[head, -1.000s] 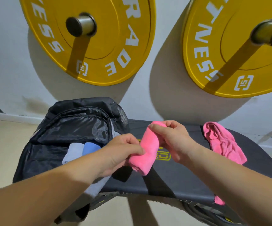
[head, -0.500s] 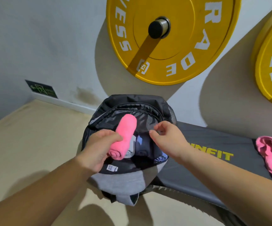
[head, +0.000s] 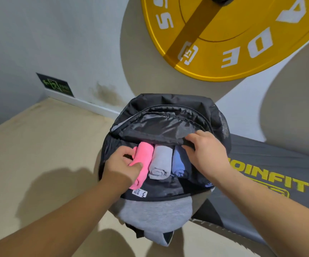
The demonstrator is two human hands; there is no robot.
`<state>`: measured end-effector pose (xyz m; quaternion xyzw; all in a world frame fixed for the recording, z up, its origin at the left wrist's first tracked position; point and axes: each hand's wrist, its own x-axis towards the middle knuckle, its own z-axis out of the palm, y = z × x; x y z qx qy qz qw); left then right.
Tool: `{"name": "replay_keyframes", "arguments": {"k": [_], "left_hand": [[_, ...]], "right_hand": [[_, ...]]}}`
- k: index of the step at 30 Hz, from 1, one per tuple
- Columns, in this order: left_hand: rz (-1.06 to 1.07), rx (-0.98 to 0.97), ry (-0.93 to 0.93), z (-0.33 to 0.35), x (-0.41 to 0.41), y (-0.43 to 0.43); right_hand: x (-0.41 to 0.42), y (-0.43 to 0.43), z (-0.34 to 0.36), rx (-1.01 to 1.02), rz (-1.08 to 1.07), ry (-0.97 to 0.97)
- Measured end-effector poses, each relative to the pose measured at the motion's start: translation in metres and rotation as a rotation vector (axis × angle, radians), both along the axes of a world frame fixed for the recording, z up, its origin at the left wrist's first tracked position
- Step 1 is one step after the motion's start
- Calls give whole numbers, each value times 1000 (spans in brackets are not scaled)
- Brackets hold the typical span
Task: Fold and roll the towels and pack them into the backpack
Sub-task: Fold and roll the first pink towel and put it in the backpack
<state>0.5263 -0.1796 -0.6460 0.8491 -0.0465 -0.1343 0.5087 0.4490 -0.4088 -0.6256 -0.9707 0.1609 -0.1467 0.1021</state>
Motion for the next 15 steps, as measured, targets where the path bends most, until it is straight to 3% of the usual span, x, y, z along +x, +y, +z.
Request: {"name": "replay_keyframes", "arguments": {"k": [7, 11, 15], "left_hand": [[52, -61, -94, 1, 22, -26], [50, 39, -74, -13, 37, -40], [-7, 129, -76, -22, 32, -31]], "right_hand": [[16, -14, 23, 389, -95, -275], [10, -10, 13, 228, 49, -222], [-6, -13, -11, -45, 228, 28]]}}
